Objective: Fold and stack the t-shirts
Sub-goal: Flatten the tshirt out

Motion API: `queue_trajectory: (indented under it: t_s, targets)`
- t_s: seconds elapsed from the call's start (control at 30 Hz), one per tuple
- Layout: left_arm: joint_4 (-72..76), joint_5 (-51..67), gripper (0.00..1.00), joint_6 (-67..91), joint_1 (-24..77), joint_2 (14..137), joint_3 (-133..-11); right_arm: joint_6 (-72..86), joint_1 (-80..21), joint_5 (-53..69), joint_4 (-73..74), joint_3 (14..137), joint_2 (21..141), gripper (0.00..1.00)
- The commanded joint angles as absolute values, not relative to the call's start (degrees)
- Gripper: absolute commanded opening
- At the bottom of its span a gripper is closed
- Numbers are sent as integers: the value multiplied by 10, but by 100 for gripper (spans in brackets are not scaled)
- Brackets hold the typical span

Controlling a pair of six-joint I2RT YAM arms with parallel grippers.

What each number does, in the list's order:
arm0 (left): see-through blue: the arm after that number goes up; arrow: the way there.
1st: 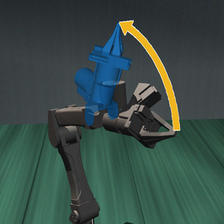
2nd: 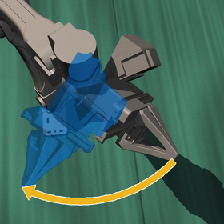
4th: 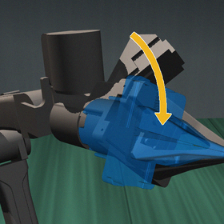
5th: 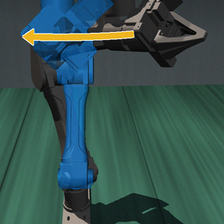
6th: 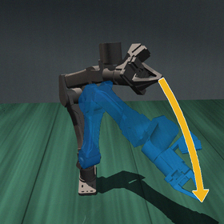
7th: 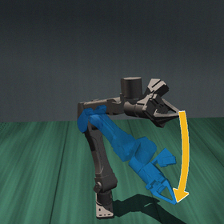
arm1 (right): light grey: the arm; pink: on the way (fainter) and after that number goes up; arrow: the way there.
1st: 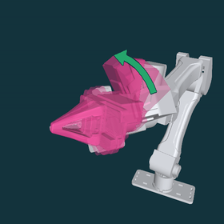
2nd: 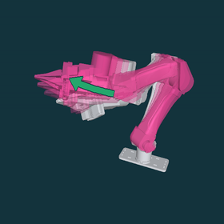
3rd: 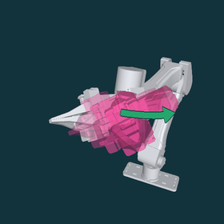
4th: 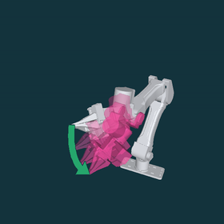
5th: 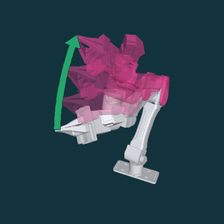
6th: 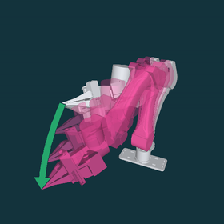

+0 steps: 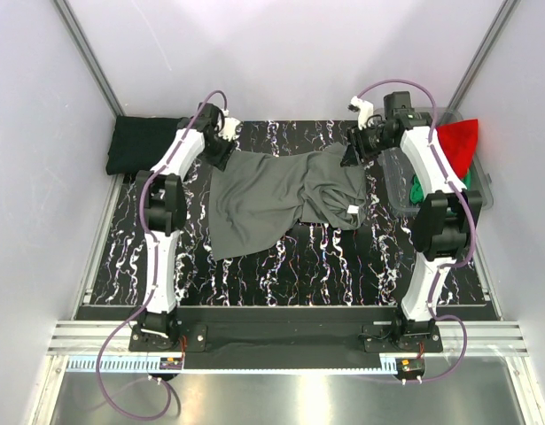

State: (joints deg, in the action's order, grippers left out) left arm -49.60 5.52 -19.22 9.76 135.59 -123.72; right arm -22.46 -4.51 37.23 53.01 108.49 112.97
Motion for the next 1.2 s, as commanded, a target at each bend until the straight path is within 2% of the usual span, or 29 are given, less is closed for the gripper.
queue_trajectory:
  t_s: [0.0,0.23,0.4,0.67,0.87,1.0,1.07,1.1,1.13,1.17]
  targets:
    - [-472,22,56,-173,100,1360,-1303,-214,-48,386,519,1069,1101,42]
    - [-426,2,63,-169,91,1413,-1354,-209,-49,383,514,1033,1087,42]
    - [-424,5,64,-171,86,1460,-1408,-211,-53,374,514,1031,1086,42]
    - [-421,16,57,-173,80,1513,-1448,-219,-58,354,514,1032,1079,42]
    - [-425,11,56,-173,75,1529,-1446,-226,-65,343,514,1025,1076,42]
    - [-446,25,41,-180,75,1529,-1425,-224,-72,339,512,1027,1082,42]
    - [-462,62,40,-181,75,1529,-1418,-219,-75,339,514,1034,1088,42]
    - [-479,89,37,-185,75,1529,-1409,-218,-77,339,513,1038,1089,42]
    - [-484,92,32,-185,75,1528,-1404,-216,-79,339,513,1040,1092,41]
    - [-486,86,23,-185,75,1528,-1403,-215,-80,339,513,1041,1092,41]
